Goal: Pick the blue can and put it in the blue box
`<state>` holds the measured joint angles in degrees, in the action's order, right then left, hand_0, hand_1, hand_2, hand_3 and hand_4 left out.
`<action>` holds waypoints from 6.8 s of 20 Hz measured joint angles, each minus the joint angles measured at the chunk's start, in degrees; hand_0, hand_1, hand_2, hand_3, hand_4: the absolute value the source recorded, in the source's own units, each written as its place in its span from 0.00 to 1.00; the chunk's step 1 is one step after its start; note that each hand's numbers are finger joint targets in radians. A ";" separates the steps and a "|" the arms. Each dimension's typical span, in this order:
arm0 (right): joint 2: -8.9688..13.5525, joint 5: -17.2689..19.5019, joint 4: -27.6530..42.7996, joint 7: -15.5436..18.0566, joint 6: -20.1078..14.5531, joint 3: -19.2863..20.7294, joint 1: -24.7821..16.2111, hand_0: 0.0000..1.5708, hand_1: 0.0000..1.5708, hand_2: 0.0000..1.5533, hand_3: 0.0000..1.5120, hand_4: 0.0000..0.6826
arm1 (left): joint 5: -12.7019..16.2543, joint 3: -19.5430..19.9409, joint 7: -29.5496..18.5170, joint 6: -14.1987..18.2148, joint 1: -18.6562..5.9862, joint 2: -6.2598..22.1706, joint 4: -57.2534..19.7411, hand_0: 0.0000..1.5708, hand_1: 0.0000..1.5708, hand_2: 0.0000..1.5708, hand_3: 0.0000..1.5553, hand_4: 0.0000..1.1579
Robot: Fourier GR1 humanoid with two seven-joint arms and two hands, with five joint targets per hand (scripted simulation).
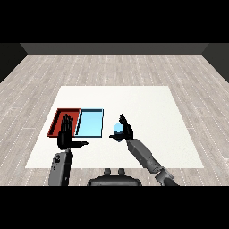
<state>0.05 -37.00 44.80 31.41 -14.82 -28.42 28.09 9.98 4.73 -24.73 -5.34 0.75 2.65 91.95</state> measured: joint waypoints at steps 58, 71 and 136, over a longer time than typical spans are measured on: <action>0.10 26.14 23.85 -12.96 3.49 11.80 -0.12 0.89 0.89 0.93 0.93 0.98 | 1.21 -23.29 3.20 15.19 -18.21 -2.63 -24.41 0.00 0.00 0.00 0.00 0.00; 0.16 26.36 28.15 -15.78 3.03 8.86 -0.01 0.89 0.89 0.92 0.92 0.96 | 7.30 -29.34 3.27 20.23 -23.49 -2.64 -30.47 0.00 0.00 0.00 0.00 0.00; 0.13 17.63 29.35 -16.35 -1.00 -0.75 0.39 0.00 0.00 0.00 0.00 0.00 | 6.41 -32.07 0.98 31.20 -26.75 -2.24 -36.64 1.00 1.00 1.00 0.97 0.98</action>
<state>0.18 -19.37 74.15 15.06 -15.82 -29.17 28.48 16.40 -27.34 -23.75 25.86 -26.00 0.41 55.31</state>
